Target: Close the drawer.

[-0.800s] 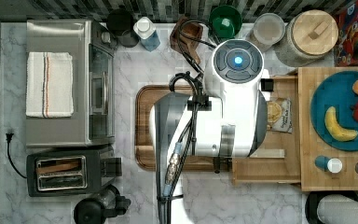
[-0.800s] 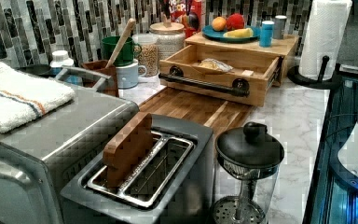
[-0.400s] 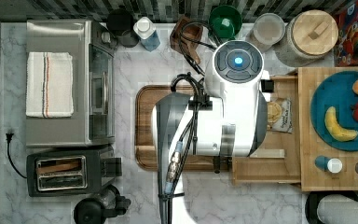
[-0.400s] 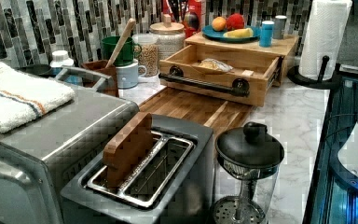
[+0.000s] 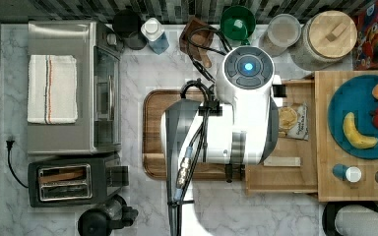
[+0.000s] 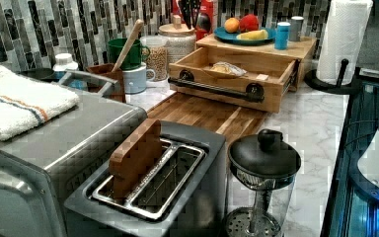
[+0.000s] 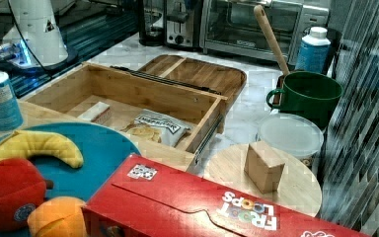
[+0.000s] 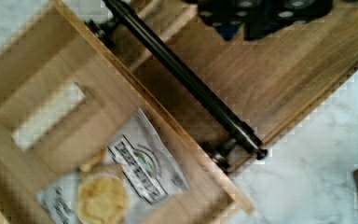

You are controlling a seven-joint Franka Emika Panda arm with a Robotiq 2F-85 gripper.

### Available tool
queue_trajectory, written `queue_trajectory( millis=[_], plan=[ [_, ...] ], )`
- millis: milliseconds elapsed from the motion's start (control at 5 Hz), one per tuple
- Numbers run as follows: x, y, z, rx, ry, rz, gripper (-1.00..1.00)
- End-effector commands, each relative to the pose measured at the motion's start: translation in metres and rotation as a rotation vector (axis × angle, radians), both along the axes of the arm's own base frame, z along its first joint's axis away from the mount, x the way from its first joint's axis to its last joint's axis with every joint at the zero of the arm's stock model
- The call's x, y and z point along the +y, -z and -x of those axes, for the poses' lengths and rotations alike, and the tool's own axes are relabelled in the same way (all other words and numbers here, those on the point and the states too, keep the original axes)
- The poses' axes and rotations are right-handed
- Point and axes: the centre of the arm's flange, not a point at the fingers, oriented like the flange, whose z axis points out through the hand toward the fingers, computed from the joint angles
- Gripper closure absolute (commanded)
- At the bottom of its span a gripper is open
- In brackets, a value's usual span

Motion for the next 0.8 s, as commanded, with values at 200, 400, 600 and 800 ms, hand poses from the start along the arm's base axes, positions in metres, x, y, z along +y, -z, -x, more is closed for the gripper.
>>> queue_trajectory(
  millis=[200,400,600,800],
  plan=[
    [0.056,-0.003,0.020,0.047,-0.568,-0.007,-1.00],
    [0.072,0.011,0.027,0.038,-0.660,0.026,-1.00],
    [0.082,0.033,0.032,0.037,-0.663,0.028,1.00],
    [0.086,0.059,0.037,0.035,-0.680,-0.004,1.00]
  ],
)
